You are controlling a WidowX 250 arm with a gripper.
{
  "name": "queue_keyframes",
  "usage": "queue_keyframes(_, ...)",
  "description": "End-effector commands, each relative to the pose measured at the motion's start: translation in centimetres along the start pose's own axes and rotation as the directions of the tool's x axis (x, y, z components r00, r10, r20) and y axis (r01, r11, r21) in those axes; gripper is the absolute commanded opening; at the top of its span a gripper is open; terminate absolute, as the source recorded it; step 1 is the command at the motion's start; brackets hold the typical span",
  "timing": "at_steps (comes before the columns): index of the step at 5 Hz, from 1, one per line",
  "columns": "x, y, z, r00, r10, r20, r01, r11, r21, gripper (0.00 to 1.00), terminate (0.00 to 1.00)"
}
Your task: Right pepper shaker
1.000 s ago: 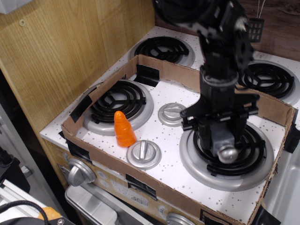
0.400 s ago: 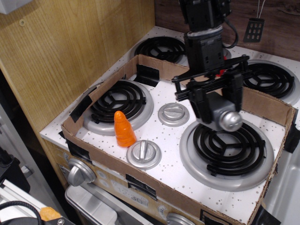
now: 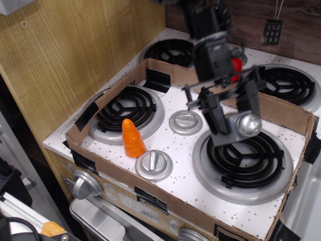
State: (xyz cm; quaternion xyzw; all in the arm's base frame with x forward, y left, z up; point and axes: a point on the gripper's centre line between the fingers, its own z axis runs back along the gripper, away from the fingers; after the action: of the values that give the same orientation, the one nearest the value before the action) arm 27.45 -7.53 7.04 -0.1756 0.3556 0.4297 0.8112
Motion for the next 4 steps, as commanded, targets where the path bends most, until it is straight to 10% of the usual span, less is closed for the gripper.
queue_keyframes(1,1.5,-0.3,-1.3,0.988,-0.026,-0.15,0.016,0.998,-0.067,0.0,0.0)
queue_keyframes(4,2.9,-1.5,-1.7,0.974,0.0,-0.225,-0.017,0.997,-0.076,0.0,0.0)
